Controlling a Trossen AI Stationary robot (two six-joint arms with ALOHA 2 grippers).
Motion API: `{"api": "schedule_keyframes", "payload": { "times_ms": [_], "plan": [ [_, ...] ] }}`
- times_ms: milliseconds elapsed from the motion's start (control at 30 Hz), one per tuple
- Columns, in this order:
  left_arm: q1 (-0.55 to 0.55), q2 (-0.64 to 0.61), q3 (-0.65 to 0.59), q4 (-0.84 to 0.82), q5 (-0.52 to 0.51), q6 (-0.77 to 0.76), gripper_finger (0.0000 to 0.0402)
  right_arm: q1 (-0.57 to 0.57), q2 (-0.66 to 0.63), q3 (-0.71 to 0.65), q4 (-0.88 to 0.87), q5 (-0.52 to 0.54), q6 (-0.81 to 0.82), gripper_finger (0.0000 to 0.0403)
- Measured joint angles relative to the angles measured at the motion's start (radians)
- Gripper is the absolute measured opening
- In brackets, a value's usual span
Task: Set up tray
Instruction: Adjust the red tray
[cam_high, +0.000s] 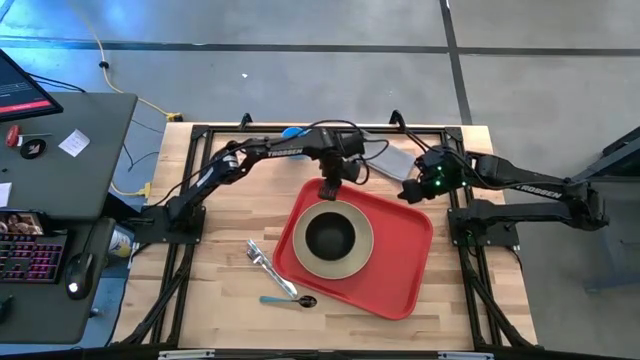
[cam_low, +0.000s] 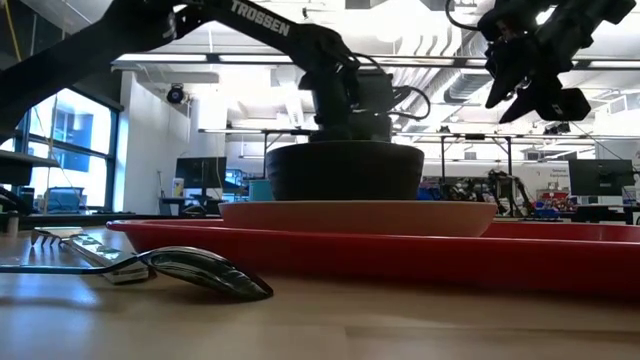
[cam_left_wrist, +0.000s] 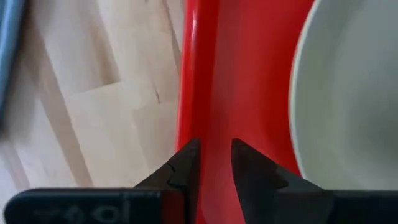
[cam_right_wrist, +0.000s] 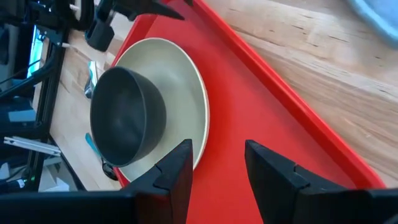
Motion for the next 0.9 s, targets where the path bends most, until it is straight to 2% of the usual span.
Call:
{"api": "schedule_keyframes", "payload": {
  "times_ms": [333,500,667,800,900],
  "plan": [
    [-0.006,0.019,-0.002,-0.040,-0.038,-0.077,0.0113,0.008,0.000,0.000,0.000,0.000,-0.036,0.0138],
    [-0.007,0.046,-0.001,-0.099,-0.117,-0.106,0.0121,0.008,0.000,0.000,0.000,0.000,-0.045,0.0138],
    [-0.007,0.067,-0.001,-0.118,-0.133,-0.151,0.0122,0.008,0.000,0.000,0.000,-0.009,-0.057,0.0138],
    [-0.006,0.072,-0.001,-0.126,-0.146,-0.152,0.0105,0.008,0.000,0.000,0.000,-0.011,-0.068,0.0138],
    [-0.002,0.072,-0.001,-0.156,-0.153,-0.167,0.0075,0.008,0.000,0.000,0.000,-0.012,-0.083,0.0138]
  ]
}}
